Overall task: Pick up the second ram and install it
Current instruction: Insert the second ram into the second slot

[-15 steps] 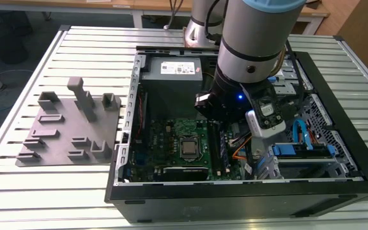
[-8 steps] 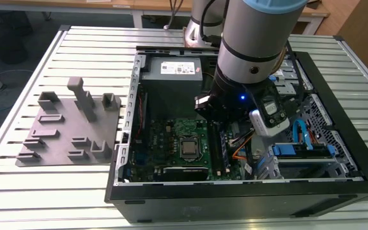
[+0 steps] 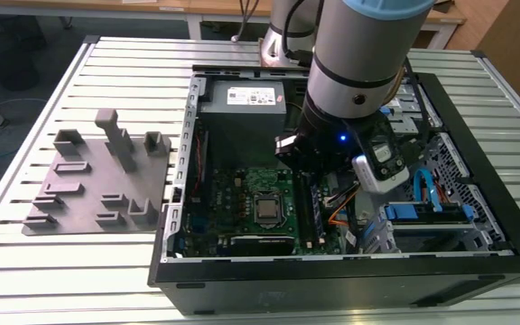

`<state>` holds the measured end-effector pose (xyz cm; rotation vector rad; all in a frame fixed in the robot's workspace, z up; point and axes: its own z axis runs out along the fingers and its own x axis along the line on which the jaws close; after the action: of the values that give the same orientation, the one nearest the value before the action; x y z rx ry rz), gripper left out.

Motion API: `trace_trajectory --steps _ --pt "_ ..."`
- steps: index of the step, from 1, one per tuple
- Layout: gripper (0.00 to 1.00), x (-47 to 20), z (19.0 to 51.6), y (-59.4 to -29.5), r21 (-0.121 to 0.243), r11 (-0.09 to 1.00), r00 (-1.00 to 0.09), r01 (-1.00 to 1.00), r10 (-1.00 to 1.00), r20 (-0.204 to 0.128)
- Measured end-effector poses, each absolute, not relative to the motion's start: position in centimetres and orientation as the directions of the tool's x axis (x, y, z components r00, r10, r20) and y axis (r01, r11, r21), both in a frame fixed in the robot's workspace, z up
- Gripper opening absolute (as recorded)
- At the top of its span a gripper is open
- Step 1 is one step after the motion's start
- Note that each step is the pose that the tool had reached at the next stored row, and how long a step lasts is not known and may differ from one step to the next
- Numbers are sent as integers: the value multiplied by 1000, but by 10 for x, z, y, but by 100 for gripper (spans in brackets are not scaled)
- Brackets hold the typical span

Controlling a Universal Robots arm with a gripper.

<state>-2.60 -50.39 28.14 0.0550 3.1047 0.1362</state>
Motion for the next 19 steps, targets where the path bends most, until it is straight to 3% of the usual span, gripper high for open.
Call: trace_trajectory --steps 19 --pt "11 -27 267 -504 88 996 -999 34 37 -32"
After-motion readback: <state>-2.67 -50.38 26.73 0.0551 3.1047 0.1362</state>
